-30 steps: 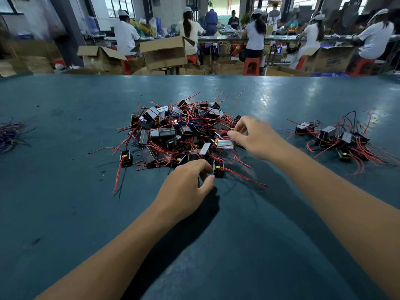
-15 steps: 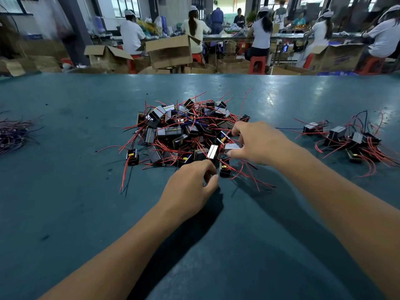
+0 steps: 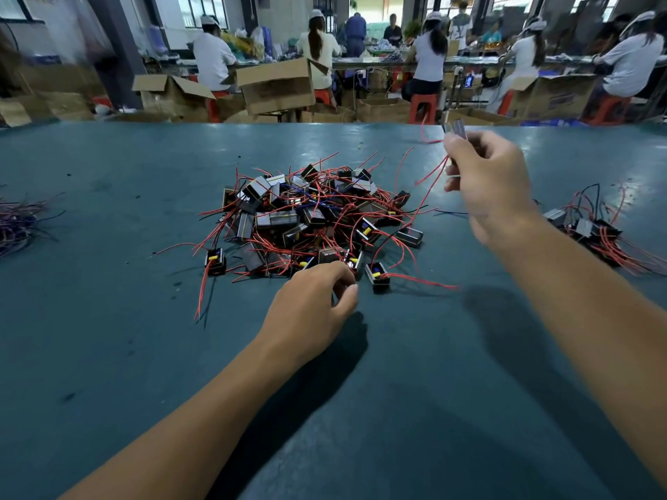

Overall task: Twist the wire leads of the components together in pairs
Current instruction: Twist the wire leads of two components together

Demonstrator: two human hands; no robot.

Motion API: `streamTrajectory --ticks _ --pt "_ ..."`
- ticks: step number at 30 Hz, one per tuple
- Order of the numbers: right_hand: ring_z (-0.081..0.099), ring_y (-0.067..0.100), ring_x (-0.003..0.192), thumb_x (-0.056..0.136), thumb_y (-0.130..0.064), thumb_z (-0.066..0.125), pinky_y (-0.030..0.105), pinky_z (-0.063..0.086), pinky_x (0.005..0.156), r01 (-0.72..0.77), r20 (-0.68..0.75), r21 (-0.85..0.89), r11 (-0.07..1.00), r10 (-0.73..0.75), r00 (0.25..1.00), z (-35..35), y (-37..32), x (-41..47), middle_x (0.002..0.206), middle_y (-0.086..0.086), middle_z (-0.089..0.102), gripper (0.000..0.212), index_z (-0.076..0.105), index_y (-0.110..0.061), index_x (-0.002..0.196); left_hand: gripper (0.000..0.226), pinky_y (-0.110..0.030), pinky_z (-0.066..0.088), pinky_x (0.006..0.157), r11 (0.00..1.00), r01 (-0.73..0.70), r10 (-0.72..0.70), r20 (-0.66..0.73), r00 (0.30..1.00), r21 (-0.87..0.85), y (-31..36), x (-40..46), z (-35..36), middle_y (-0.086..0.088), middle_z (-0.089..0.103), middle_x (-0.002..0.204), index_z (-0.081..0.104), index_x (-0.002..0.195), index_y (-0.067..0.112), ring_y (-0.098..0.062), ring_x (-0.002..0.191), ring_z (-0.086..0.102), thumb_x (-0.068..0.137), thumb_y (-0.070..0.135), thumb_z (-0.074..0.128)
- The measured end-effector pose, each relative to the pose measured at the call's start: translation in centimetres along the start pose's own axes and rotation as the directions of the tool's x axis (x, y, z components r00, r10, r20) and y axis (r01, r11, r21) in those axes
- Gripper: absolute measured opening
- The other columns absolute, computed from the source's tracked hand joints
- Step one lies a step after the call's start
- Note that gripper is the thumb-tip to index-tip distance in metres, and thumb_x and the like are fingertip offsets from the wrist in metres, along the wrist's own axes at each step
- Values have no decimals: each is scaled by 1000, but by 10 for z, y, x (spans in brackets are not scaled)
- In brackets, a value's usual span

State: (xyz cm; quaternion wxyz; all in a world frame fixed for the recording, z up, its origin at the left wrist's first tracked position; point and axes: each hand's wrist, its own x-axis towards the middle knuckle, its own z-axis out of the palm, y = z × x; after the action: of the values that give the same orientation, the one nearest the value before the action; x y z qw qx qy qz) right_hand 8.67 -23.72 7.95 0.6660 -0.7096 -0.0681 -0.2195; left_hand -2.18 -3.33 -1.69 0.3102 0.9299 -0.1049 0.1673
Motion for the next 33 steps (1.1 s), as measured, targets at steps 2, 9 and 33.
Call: streamTrajectory --ticks 2,9,33 --pt "57 10 69 96 -19 61 24 48 60 -3 33 150 989 -2 999 -7 -2 -9 77 -3 59 2 62 -18 95 9 -35 52 71 1000 -11 10 -13 1000 -21 2 0 -2 14 63 83 64 94 25 -3 76 58 98 30 58" --pt "62 20 86 76 -10 80 26 51 74 -148 317 354 923 30 948 -37 7 -83 92 7 67 27 61 -16 94 9 -9 37 64 975 -133 147 65 987 -180 14 -6 -5 15 61 81 68 100 18 2 74 55 94 24 68" --pt "66 11 86 74 -10 78 19 53 75 -185 716 18 983 116 689 -75 26 -125 92 -1 70 32 61 -8 101 35 -33 38 87 894 -421 438 104 893 -155 32 -14 -2 7 62 87 67 105 20 -2 82 52 87 50 67"
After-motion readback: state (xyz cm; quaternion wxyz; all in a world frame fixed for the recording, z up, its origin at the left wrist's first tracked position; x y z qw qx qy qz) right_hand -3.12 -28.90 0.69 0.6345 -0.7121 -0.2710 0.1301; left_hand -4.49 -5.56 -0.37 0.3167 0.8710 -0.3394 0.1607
